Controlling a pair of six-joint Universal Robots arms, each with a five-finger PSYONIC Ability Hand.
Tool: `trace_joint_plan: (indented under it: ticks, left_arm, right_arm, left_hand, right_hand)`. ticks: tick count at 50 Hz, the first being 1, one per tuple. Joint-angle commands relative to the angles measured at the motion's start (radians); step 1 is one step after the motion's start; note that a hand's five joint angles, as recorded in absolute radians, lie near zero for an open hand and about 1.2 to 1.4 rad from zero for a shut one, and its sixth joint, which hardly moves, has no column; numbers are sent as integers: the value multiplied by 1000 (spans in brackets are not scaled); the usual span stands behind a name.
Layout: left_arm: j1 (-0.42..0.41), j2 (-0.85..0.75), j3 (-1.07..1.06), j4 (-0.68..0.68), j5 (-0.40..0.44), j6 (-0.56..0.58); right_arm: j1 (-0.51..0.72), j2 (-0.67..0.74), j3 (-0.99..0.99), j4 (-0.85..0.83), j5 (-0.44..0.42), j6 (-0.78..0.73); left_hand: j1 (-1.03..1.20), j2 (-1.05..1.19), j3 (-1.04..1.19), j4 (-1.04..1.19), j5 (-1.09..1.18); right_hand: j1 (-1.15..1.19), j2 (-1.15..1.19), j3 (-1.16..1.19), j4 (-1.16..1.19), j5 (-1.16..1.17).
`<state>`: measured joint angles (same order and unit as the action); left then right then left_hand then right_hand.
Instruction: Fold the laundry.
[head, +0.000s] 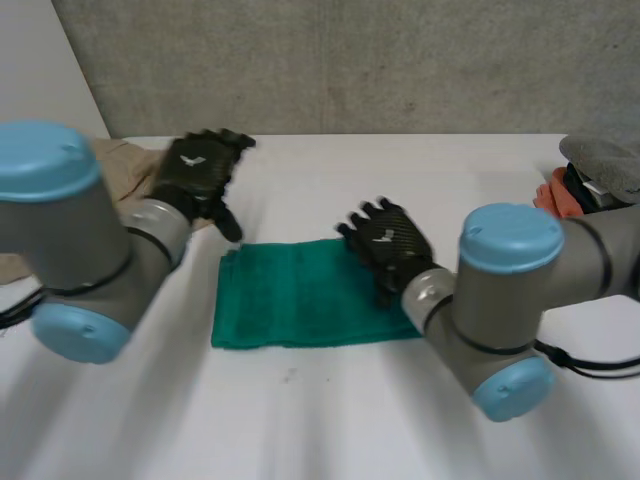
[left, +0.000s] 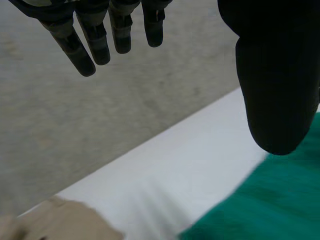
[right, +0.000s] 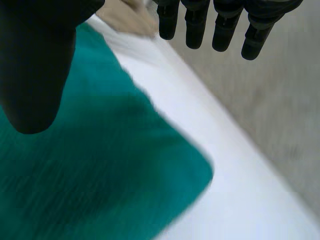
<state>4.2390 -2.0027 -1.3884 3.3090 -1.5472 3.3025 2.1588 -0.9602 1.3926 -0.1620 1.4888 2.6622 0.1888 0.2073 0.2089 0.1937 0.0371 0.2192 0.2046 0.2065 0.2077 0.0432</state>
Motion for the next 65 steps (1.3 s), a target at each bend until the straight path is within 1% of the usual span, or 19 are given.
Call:
trace_joint_plan:
  ticks: [1,3,7,8,12,15,19,24,26,27,28,29,30,35,42,53,57,62,65]
  left_arm:
    - [-108,-129,95,-22,-79,49]
    - [-109,-131,106,-35,-112,48]
    - [-100,-97,111,-71,-151,35]
    - [-85,-78,106,-77,-146,26]
    - [-42,-21,83,-78,-117,9]
    - [-13,13,68,-78,-103,6]
    - [30,59,36,-81,-91,6]
    - [78,97,-12,-80,-79,5]
    - [87,101,-24,-83,-73,5]
    - [91,102,-40,-83,-64,6]
    - [94,101,-44,-83,-59,8]
    - [96,101,-50,-83,-56,9]
    - [98,101,-55,-82,-53,11]
    - [104,84,-51,-75,-36,15]
    - [72,64,28,-83,-34,12]
    - [-143,-99,239,-134,-47,-20]
    - [-195,-209,325,-225,-108,-23]
    - [-209,-335,400,-380,-305,-32]
    - [-208,-356,404,-417,-362,-31]
  right_arm:
    - [-83,44,23,111,11,67]
    - [-97,61,19,125,21,45]
    - [-120,74,-1,160,76,-44]
    - [-122,66,-10,167,111,-77]
    - [-102,6,-23,75,178,-117]
    - [-48,-23,-24,7,165,-145]
    - [82,-12,-24,-97,70,-231]
    - [242,75,-29,-194,-151,-335]
    - [271,107,-40,-189,-185,-360]
    - [282,121,-47,-182,-183,-370]
    - [294,145,-65,-160,-158,-386]
    - [297,155,-75,-147,-136,-390]
    - [297,159,-84,-131,-107,-392]
    - [273,98,-110,-90,24,-265]
    - [159,-51,-101,-38,51,62]
    - [1,-5,-222,277,22,314]
    - [-16,76,-331,372,-28,373]
    - [-8,196,-475,482,-113,409]
    - [3,244,-524,510,-130,401]
  left_hand:
    - [-14,-33,-34,-19,-37]
    - [-14,-33,-34,-19,-37]
    - [-14,-33,-34,-19,-37]
    - [-14,-33,-34,-19,-37]
    - [-14,-33,-34,-19,-37]
    - [-14,-33,-34,-19,-37]
    - [-14,-33,-34,-19,-37]
    - [-14,-33,-34,-19,-37]
    - [-14,-33,-34,-19,-37]
    - [-14,-33,-34,-19,-37]
    - [-14,-33,-34,-19,-37]
    - [-14,-33,-34,-19,-37]
    - [-14,-33,-34,-19,-37]
    - [-14,-33,-34,-19,-37]
    - [-14,-33,-34,-19,-37]
    - [-14,-33,-34,-19,-37]
    - [-14,-33,-34,-19,-37]
    - [-14,-33,-34,-19,-37]
    - [-14,-33,-34,-19,-37]
  right_hand:
    - [81,95,94,92,82]
    - [277,292,290,289,279]
    - [1101,1115,1113,1112,1102]
    - [1176,1191,1189,1188,1178]
    - [1177,1192,1190,1189,1179]
    - [1177,1192,1190,1189,1179]
    - [1177,1192,1190,1189,1179]
    - [1177,1192,1190,1189,1179]
    - [1177,1192,1190,1189,1179]
    - [1119,1133,1131,1130,1120]
    - [540,554,552,551,541]
    - [217,232,230,229,218]
    - [71,86,84,83,73]
    - [-45,-30,-32,-33,-43]
    - [-45,-30,-32,-33,-43]
    - [-45,-30,-32,-33,-43]
    - [-45,-30,-32,-33,-43]
    - [-45,-30,-32,-33,-43]
    - [-45,-30,-32,-33,-43]
